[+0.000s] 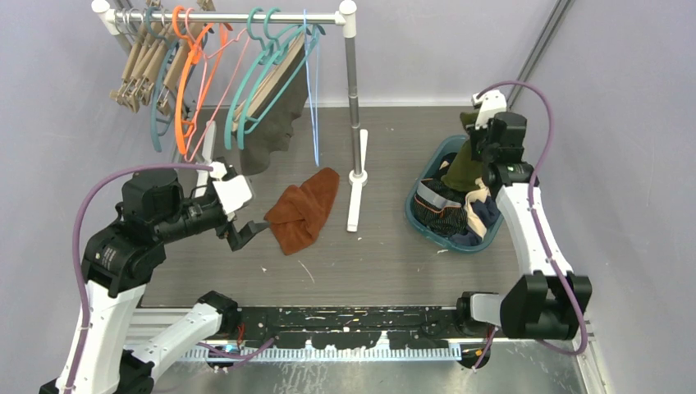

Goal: Remove the underwear clipped to the hanger
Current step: Place the underwear in the bin.

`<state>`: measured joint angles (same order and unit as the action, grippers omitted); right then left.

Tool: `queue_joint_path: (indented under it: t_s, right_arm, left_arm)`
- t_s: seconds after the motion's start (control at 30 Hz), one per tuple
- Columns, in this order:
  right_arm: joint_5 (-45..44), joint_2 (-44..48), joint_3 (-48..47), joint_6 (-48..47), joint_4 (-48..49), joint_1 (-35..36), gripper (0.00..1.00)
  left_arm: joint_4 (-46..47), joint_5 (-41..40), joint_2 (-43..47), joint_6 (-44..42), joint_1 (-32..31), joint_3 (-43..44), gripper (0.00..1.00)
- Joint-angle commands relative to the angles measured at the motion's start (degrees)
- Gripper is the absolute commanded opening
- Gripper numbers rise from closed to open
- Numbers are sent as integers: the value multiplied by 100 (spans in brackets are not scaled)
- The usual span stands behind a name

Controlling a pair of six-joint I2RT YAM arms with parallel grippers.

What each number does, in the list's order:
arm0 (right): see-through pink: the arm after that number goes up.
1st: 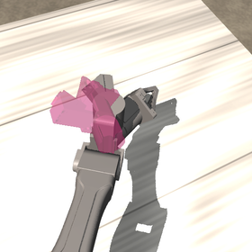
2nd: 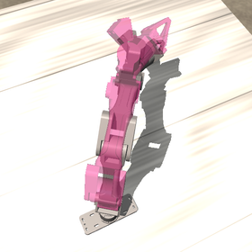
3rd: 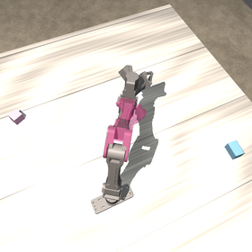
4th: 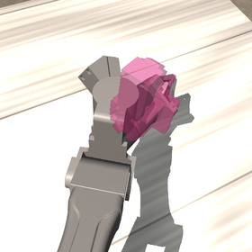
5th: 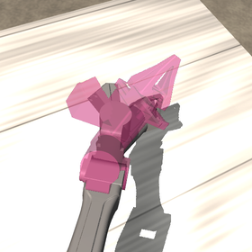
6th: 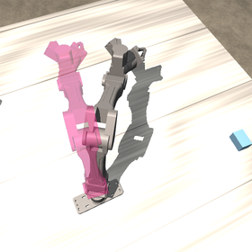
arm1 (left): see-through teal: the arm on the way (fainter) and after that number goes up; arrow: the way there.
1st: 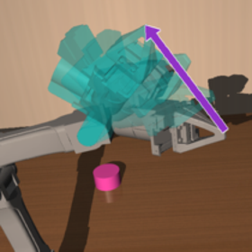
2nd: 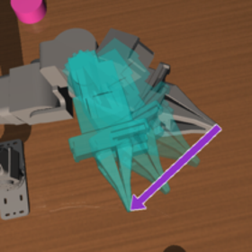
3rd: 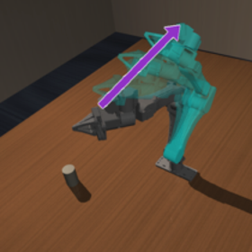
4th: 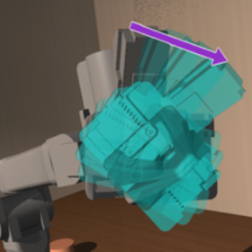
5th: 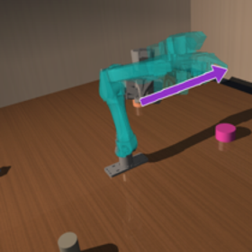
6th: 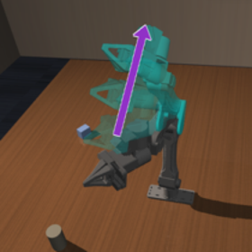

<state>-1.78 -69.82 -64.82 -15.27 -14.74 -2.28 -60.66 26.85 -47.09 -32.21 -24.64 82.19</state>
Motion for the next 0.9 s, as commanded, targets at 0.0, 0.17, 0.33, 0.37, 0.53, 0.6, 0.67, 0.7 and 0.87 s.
queue_joint_path:
  t_s: [0.0,0.17,0.33,0.37,0.53,0.6,0.67,0.7,0.87]
  right_arm:
    - [-117,-426,285,-314,145,-71,1]
    - [169,-1396,101,-475,-436,-278,9]
    - [819,-2198,-262,-383,-1054,-774,20]
    - [936,-2308,-286,-376,-1098,-827,22]
    - [1373,-2787,-650,-451,-1593,-847,35]
    - [1423,-2796,-665,-472,-1635,-845,44]
    - [1509,-2684,-649,-501,-1646,-845,52]
    - [1581,-2590,-632,-509,-1638,-851,56]
    - [1954,-1950,-467,-510,-1523,-850,83]
  left_arm:
    - [0,44,92,-146,39,177,98]
    - [-17,-243,188,-149,63,269,98]
    - [-65,-398,259,-176,74,330,98]
    - [-72,-399,269,-177,74,339,98]
    - [-115,-494,248,-142,74,448,98]
    - [-65,-577,238,-86,78,464,98]
    - [4,-727,215,9,120,477,98]
    - [41,-840,205,78,144,486,98]
    - [152,-1059,155,448,430,629,98]
